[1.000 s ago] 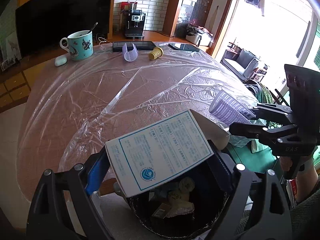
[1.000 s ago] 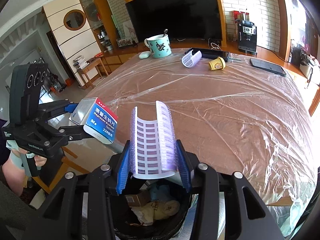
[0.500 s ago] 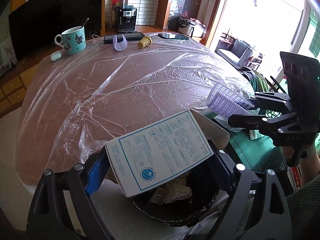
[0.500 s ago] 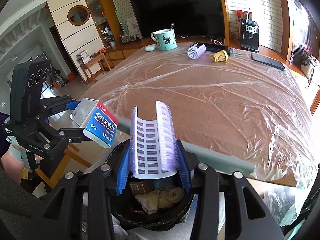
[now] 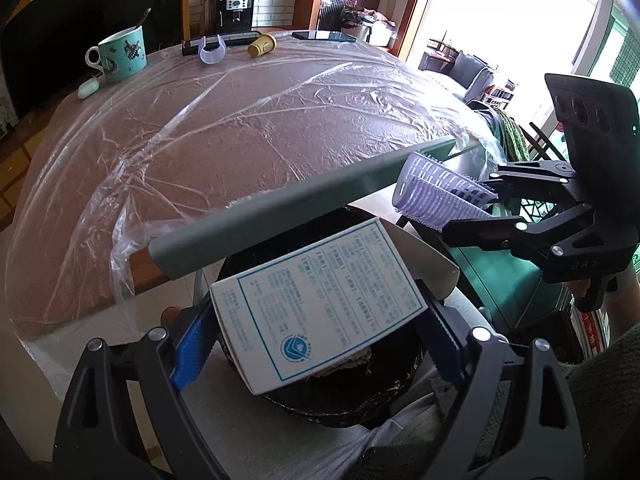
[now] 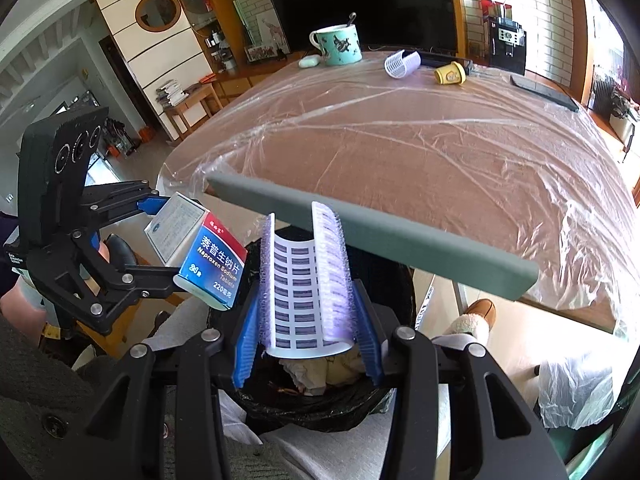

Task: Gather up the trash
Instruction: 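Lower the white carton into the bin with the left tool while the right tool lowers the roller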

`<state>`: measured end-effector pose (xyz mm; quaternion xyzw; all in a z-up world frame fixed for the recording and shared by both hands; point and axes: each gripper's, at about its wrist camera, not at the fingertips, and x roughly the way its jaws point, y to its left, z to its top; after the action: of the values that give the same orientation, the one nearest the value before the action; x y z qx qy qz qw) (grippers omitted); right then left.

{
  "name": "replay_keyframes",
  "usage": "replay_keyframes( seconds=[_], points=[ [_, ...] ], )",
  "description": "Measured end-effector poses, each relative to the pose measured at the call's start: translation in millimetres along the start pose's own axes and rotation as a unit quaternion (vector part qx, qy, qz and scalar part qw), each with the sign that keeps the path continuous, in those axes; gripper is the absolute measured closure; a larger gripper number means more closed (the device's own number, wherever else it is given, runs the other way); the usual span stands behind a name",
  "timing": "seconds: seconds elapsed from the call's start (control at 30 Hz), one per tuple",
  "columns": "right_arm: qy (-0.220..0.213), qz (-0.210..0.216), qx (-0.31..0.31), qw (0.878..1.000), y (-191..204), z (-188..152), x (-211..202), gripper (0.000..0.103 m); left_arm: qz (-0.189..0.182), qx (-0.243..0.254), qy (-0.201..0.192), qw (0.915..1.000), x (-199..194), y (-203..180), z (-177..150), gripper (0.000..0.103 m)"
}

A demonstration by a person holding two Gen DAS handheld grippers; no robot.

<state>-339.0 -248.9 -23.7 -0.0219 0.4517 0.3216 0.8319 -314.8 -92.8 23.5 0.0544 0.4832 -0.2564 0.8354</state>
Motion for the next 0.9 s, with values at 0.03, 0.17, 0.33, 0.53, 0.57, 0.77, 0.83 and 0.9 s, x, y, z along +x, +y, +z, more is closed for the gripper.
replay_keyframes(
  seconds=[0.03,0.17,0.33,0.53,0.57,0.77,0.83,0.9],
  points=[
    [0.005,0.002,0.002,1.000,0,-2,3,0.060,0.000,0.000,0.004,1.0000,2,0,-1,0.013],
    [0.013,0.001,0.006,1.000,0,-6,10,0.060,0.004,0.000,0.018,0.9998,12,1,-7,0.013],
    [0.025,-0.009,0.005,1.000,1,-11,20,0.060,0.018,0.003,0.031,0.9994,23,4,-11,0.013],
    [0.039,-0.025,0.006,0.999,0,-17,32,0.060,0.043,0.010,0.043,0.9981,38,4,-17,0.013],
    [0.041,-0.028,0.006,0.999,0,-17,34,0.060,0.045,0.010,0.045,0.9979,40,4,-18,0.013],
    [0.050,-0.035,0.006,0.998,-3,-20,45,0.060,0.050,0.011,0.056,0.9971,53,3,-22,0.013],
    [0.053,-0.039,0.006,0.998,-4,-21,49,0.060,0.051,0.011,0.060,0.9968,56,4,-22,0.013],
    [0.056,-0.044,0.005,0.997,-4,-22,52,0.060,0.053,0.012,0.063,0.9965,60,5,-23,0.013]
  ],
)
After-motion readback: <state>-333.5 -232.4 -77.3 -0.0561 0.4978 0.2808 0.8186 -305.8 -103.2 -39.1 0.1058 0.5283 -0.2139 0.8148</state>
